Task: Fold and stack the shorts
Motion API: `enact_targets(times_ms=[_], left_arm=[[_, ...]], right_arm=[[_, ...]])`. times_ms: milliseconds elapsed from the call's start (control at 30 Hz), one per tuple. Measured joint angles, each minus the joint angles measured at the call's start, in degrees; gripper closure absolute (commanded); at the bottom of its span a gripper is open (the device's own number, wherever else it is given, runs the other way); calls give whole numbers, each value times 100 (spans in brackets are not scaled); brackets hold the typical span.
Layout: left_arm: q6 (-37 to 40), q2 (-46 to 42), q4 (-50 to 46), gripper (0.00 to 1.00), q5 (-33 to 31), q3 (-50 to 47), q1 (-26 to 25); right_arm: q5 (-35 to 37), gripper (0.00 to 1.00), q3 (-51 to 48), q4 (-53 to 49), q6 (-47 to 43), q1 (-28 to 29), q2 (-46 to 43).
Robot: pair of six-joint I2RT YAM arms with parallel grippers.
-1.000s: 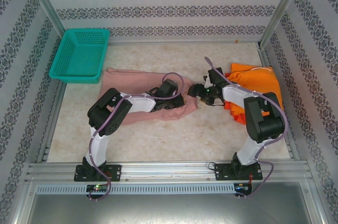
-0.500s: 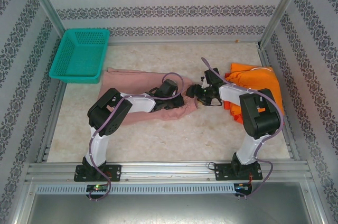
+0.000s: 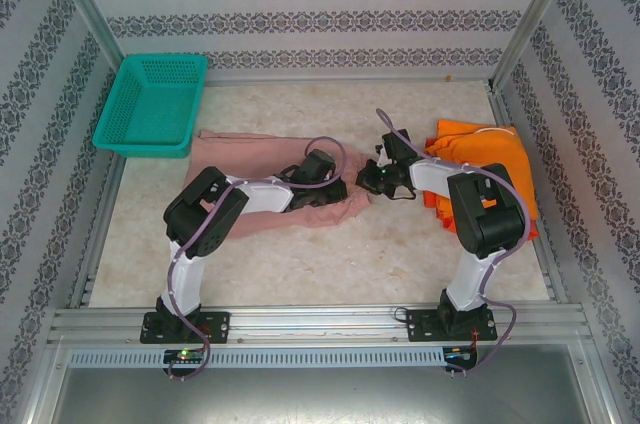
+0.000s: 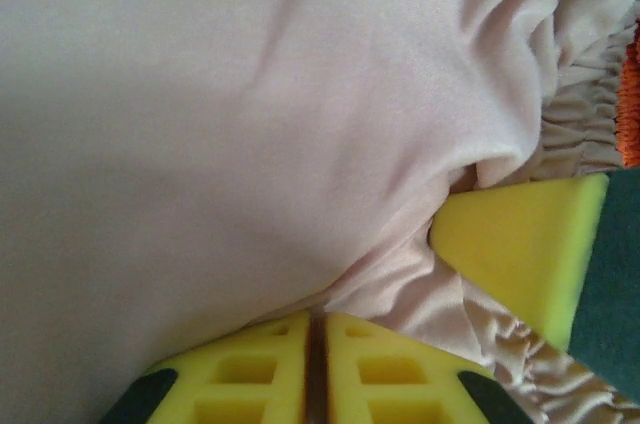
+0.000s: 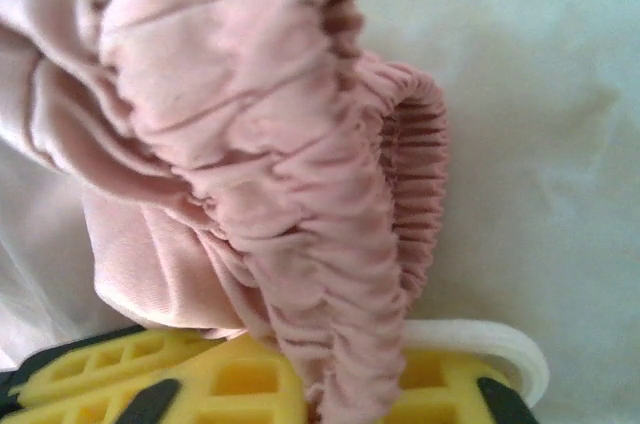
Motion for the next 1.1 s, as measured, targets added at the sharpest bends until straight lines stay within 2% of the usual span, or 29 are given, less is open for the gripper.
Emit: enact_targets(times_ms=[100, 200, 267, 333, 467, 567, 900, 1100], left_arm=[[59, -551, -164, 60, -105, -306, 151], [184, -1434, -389, 36, -286, -610, 448], [302, -2096, -514, 24, -437, -752, 632], [411, -2745, -605, 17, -588, -859, 787], [525, -3834, -695, 11, -811, -1202, 966], [575, -4260, -787, 8, -920, -1585, 1040], [581, -4577, -1082, 1, -981, -2398, 1150], [531, -4638, -1073, 0, -981, -2590, 1150]], right_arm=[[317, 100, 258, -452, -407, -2, -2], [789, 100, 577, -1126, -894, -125, -50], [1086, 100, 750, -1558, -1204, -260, -201], [1384, 100, 968, -2035, -1519, -422, -426], [2031, 100, 1784, -2994, -2190, -647, -767], [2603, 100, 2671, -3711, -2693, -669, -778], [4135, 100, 4876, -5396, -3633, -597, -330], [4688, 100, 5781, -6098, -3713, -48, 273]])
